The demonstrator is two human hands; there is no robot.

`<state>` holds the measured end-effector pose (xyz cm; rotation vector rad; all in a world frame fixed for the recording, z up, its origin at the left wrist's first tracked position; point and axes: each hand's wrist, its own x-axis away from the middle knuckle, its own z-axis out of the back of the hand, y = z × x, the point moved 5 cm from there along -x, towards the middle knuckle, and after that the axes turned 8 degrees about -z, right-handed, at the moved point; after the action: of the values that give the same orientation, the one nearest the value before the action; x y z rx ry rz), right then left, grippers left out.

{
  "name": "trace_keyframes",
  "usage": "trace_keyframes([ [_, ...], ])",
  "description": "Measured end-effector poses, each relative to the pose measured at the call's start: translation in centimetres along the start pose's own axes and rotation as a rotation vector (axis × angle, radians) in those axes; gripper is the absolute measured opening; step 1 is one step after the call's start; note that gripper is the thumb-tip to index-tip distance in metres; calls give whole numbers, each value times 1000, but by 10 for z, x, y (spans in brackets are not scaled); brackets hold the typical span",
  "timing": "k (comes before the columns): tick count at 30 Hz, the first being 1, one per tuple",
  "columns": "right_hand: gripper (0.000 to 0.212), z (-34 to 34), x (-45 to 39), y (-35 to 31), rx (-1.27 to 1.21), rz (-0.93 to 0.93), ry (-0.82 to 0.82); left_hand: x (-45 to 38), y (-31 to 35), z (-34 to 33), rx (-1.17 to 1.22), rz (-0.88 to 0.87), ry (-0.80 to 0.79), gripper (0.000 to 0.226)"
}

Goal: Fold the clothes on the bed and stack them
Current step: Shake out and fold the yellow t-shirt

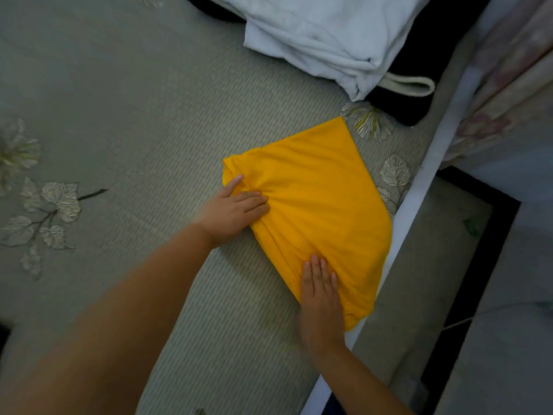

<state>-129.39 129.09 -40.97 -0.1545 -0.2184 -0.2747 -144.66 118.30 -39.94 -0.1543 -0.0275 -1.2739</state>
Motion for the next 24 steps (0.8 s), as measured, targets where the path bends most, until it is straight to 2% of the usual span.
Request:
trace_keyframes([
  [2, 31, 9, -8, 11, -28, 34, -76, -2, 4, 4, 11, 24, 66, 34],
  [5, 64, 25, -21, 33, -44, 96, -398, 5, 11, 10, 18, 128, 184, 32],
  [7, 67, 45, -27, 50, -39, 86, -562, 15, 24, 17, 64, 186, 288, 28],
  [8, 66, 58, -33, 56, -31, 75, -572, 19, 28, 23, 102, 208, 337, 23],
  [10, 64, 89, -44, 61, -2, 97, -546, 24, 31, 44, 168, 236, 413, 13],
  [14, 58, 150, -80, 66, -32, 178, -420, 11, 0, 94, 201, 300, 477, 18],
  [19, 50, 222, -159, 64, -164, 251, -251, -33, -78, 161, 121, 362, 435, 34],
  [24, 46, 293, -259, 56, -270, 313, -113, -91, -175, 218, 27, 401, 449, 31],
])
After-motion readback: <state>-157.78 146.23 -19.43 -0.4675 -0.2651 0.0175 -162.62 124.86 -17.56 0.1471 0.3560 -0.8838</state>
